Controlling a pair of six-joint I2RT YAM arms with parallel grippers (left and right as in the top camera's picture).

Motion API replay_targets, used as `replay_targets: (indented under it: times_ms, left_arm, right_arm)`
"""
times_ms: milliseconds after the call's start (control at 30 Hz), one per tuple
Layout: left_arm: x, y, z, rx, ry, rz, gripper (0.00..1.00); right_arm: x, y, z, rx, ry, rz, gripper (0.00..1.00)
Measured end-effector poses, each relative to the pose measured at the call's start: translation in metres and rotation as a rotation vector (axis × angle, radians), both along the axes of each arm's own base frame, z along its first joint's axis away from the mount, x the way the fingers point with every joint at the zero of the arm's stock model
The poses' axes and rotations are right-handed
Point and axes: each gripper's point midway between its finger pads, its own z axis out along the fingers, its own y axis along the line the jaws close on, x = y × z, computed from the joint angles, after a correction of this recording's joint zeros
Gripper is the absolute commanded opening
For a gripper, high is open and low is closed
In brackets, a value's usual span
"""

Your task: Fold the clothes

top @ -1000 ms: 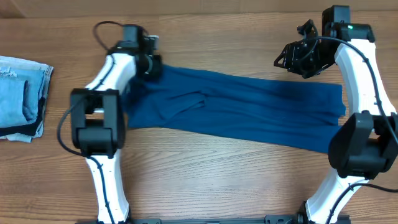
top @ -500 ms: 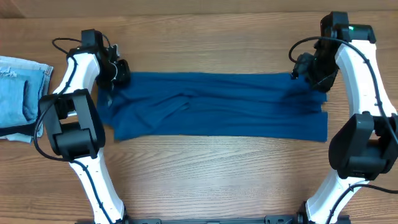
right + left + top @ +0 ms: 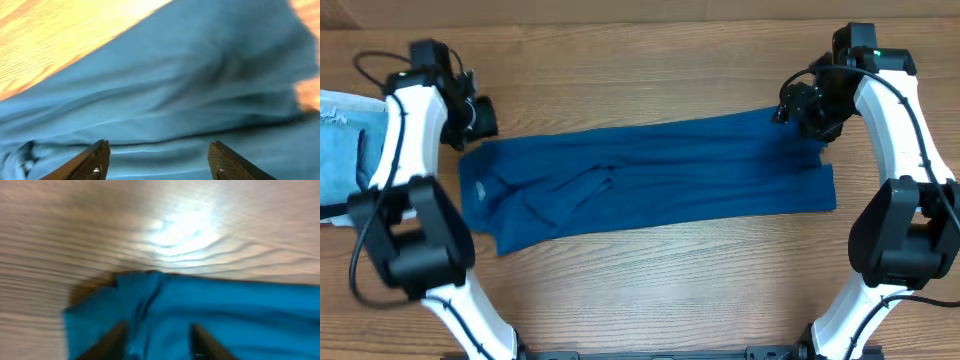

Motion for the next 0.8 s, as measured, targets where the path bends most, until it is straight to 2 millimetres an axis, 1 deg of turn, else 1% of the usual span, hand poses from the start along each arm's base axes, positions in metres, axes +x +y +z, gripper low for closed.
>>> replay_targets:
  times_ms: [33,67,100,133,167,200,233,267,300,367,400,433,467,500,533,600,633,700,800]
  left_arm:
    - [-0.001,-0.001,0.024,0.013,-0.048,-0.007,0.56]
    - [-0.004,-0.002,0.045,0.023,-0.084,-0.013,0.52]
    - [-0.010,-0.004,0.058,0.026,-0.095,-0.017,0.50]
    - [-0.015,-0.005,0.062,0.025,-0.088,-0.019,0.50]
    - [-0.017,-0.005,0.059,0.022,-0.075,-0.020,0.50]
    - [-0.019,-0.006,0.051,0.018,-0.056,-0.019,0.50]
    - [-0.022,-0.007,0.039,0.010,-0.026,-0.018,0.50]
    - [-0.026,-0.007,0.020,0.000,0.012,-0.010,0.50]
    - [-0.029,-0.007,0.006,-0.007,0.040,-0.003,0.50]
    - [-0.038,-0.006,-0.036,-0.030,0.112,0.040,0.52]
    - [-0.042,-0.005,-0.053,-0.042,0.143,0.055,0.54]
    - [-0.045,-0.003,-0.066,-0.054,0.163,0.072,0.54]
    - [-0.043,-0.002,-0.076,-0.071,0.161,0.089,0.54]
    - [-0.040,-0.001,-0.081,-0.082,0.149,0.096,0.51]
    - [-0.035,0.000,-0.082,-0.090,0.130,0.101,0.45]
    - [-0.023,-0.002,-0.081,-0.112,0.082,0.102,0.27]
    - [-0.017,-0.006,-0.080,-0.141,0.056,0.100,0.21]
    - [-0.012,-0.013,-0.079,-0.168,0.037,0.086,0.20]
    - [-0.014,-0.021,-0.079,-0.210,0.049,0.080,0.26]
  right_arm:
    - [0.002,0.005,0.002,0.027,-0.013,0.017,0.67]
    - [0.002,0.008,0.003,0.044,-0.020,0.028,0.68]
    - [0.003,0.011,0.004,0.062,-0.027,0.039,0.67]
    - [0.003,0.012,0.005,0.069,-0.029,0.044,0.67]
    - [0.003,0.013,0.005,0.074,-0.031,0.048,0.67]
    - [0.003,0.014,0.006,0.080,-0.032,0.051,0.68]
    - [0.003,0.015,0.006,0.086,-0.034,0.054,0.68]
    - [0.003,0.016,0.006,0.089,-0.034,0.056,0.67]
    - [0.003,0.016,0.006,0.091,-0.034,0.058,0.68]
    - [0.002,0.017,0.006,0.094,-0.030,0.059,0.68]
    - [0.001,0.017,0.006,0.095,-0.027,0.060,0.67]
    - [0.001,0.017,0.006,0.095,-0.027,0.061,0.68]
    - [0.001,0.017,0.006,0.095,-0.028,0.061,0.67]
    - [0.001,0.017,0.006,0.095,-0.028,0.061,0.67]
    - [0.001,0.017,0.007,0.095,-0.030,0.062,0.67]
    - [0.001,0.017,0.006,0.095,-0.029,0.061,0.67]
    - [0.001,0.017,0.006,0.095,-0.028,0.062,0.67]
    - [0.001,0.017,0.006,0.095,-0.028,0.062,0.67]
    - [0.001,0.017,0.006,0.096,-0.029,0.062,0.67]
